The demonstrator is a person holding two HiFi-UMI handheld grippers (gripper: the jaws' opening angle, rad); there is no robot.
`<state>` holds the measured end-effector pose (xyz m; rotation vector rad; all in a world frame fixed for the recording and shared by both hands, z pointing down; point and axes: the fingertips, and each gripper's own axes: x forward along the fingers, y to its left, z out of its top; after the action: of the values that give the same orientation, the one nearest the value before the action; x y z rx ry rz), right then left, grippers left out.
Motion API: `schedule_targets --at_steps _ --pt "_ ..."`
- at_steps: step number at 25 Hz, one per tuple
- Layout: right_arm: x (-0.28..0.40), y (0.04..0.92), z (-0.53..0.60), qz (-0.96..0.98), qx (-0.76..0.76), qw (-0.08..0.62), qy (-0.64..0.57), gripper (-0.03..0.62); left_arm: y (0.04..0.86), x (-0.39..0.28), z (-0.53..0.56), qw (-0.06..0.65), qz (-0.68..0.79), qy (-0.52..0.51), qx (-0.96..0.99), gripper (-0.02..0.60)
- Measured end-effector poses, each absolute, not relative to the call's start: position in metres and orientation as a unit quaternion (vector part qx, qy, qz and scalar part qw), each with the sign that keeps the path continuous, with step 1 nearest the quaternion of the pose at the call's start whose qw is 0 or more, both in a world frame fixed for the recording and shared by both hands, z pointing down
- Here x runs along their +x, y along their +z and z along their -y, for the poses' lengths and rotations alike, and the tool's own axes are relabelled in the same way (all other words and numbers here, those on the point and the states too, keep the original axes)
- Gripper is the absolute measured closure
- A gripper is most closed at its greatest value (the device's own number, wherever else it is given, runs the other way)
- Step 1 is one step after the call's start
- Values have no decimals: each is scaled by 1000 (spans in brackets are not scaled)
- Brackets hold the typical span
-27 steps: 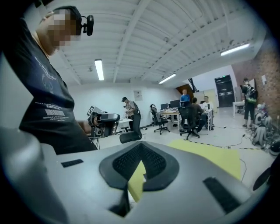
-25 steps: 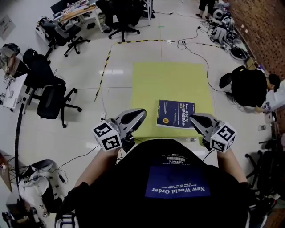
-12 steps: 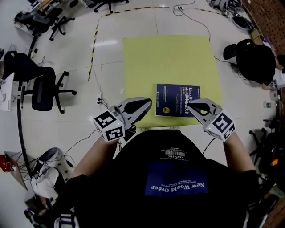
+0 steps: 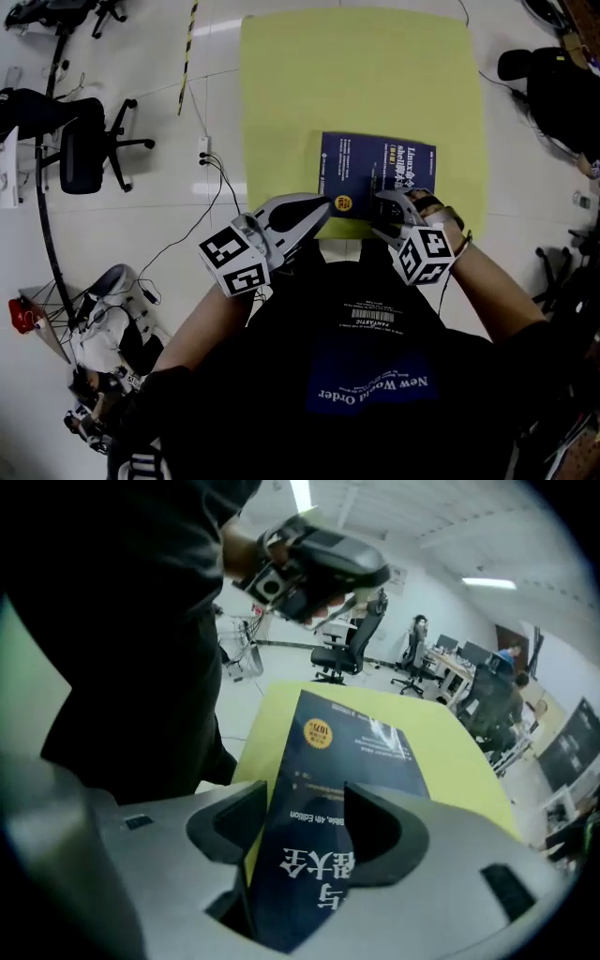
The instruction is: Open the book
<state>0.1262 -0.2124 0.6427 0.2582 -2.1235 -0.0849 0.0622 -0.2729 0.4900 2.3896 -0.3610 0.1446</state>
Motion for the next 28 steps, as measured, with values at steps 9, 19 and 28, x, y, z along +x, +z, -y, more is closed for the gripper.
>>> schedule_targets --at_steps 9,19,28 --pt "127 684 209 814 135 544 -152 308 510 53 271 378 124 56 916 574" --pt "132 677 198 814 129 552 -124 400 505 43 266 380 132 52 914 575" --pt "136 638 208 830 110 544 -58 491 491 40 269 371 135 36 918 575"
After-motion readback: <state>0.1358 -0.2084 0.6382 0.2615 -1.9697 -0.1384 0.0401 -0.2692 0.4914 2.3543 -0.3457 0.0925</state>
